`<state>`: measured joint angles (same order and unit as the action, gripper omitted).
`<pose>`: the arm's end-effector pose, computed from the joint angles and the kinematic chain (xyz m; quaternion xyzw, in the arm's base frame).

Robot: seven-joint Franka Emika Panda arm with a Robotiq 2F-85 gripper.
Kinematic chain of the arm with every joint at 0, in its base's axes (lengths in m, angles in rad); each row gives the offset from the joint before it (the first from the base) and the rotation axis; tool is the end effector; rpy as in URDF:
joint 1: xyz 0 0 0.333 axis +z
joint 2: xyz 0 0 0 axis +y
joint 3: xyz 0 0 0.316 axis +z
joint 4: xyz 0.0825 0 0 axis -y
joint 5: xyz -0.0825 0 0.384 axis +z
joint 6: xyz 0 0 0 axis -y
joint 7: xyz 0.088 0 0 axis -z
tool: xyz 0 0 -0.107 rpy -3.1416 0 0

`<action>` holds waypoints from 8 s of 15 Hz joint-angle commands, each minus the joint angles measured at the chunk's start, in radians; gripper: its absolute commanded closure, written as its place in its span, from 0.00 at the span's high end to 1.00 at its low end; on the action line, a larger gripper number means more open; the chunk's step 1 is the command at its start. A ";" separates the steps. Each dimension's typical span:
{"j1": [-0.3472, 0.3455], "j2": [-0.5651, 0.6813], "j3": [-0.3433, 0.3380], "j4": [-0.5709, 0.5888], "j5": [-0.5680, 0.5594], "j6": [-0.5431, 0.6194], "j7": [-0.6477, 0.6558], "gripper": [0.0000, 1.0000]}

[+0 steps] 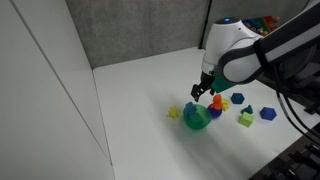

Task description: Put the green block on top of the blue block at the back of the table

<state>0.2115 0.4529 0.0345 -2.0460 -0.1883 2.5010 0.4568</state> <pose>0.5786 0.1462 0.2164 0.9983 -0.0316 0.0183 0.0452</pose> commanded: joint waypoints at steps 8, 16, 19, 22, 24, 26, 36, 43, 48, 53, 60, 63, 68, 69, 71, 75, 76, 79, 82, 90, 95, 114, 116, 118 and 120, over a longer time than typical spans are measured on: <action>0.054 0.093 -0.050 0.027 0.051 0.013 0.007 1.00; 0.063 0.151 -0.073 0.072 0.055 -0.015 0.025 1.00; 0.054 0.185 -0.064 0.081 0.075 -0.012 0.010 1.00; 0.054 0.210 -0.056 0.090 0.096 -0.008 0.003 1.00; 0.058 0.222 -0.059 0.096 0.105 -0.012 0.008 1.00; 0.063 0.232 -0.064 0.100 0.107 -0.010 0.012 1.00; 0.046 0.278 -0.047 0.103 0.156 0.060 -0.011 1.00; 0.060 0.301 -0.060 0.094 0.173 0.173 -0.015 1.00; 0.076 0.313 -0.074 0.091 0.170 0.227 -0.012 1.00; 0.110 0.324 -0.110 0.090 0.156 0.252 0.005 1.00; 0.157 0.348 -0.155 0.093 0.150 0.274 0.015 1.00; 0.173 0.360 -0.170 0.099 0.151 0.289 0.017 1.00; 0.201 0.357 -0.197 0.097 0.151 0.306 0.022 0.49; 0.203 0.353 -0.198 0.096 0.153 0.305 0.021 0.42; 0.210 0.339 -0.204 0.089 0.155 0.299 0.024 0.33; 0.216 0.306 -0.212 0.070 0.156 0.284 0.028 0.29; 0.222 0.295 -0.219 0.066 0.154 0.280 0.034 0.29; 0.227 0.258 -0.229 0.052 0.150 0.268 0.038 0.29; 0.225 0.211 -0.230 0.039 0.142 0.222 0.035 0.29; 0.210 0.085 -0.225 0.017 0.081 0.102 0.066 0.29; 0.224 0.051 -0.255 0.011 -0.009 0.132 0.154 0.29; 0.190 0.055 -0.362 0.048 -0.321 0.163 0.516 0.29; 0.159 0.052 -0.359 0.041 -0.312 0.161 0.508 0.29; 0.128 0.051 -0.362 0.031 -0.309 0.158 0.504 0.29; 0.094 0.049 -0.359 0.023 -0.300 0.152 0.494 0.29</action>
<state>0.3461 0.5283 -0.3340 -1.9991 -0.4973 2.6716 0.9614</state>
